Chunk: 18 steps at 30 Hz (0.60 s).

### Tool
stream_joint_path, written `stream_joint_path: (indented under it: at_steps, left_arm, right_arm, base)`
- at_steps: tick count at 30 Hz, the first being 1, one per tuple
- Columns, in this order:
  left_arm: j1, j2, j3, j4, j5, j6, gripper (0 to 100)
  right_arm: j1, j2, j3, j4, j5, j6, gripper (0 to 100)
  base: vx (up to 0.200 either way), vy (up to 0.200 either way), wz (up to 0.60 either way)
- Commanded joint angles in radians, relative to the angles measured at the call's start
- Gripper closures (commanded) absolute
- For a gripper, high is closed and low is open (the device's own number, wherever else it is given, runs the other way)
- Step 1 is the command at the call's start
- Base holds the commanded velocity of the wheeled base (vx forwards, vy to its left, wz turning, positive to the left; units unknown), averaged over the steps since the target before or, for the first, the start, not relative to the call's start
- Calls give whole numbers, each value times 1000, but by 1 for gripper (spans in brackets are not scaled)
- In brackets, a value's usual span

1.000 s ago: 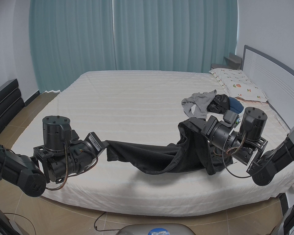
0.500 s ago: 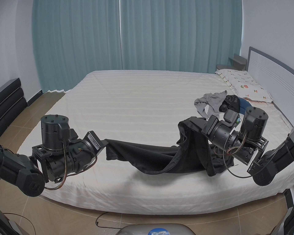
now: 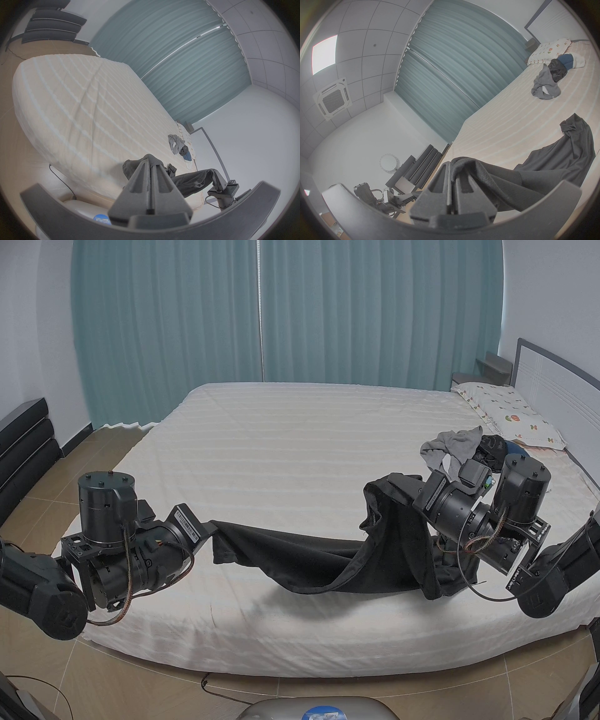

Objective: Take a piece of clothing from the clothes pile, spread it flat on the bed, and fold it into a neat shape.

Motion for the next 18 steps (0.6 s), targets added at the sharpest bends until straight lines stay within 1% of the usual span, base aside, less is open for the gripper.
stream_joint_path:
  at_steps: [1,6,15,18]
  left_arm:
    - [3,-2,1,1,0,0,100]
    - [-2,-2,2,0,0,-2,100]
    - [-9,-41,44,24,14,0,100]
    - [-11,-86,65,52,14,-2,100]
  right_arm:
    - [1,7,-15,4,-1,-2,100]
    - [8,-28,-8,18,-2,-16,100]
    - [-2,-111,120,16,-22,-16,100]
    - [3,-146,166,13,-27,-18,100]
  base:
    - [0,0,0]
    - [0,0,0]
    - [0,0,0]
    - [-200,0,0]
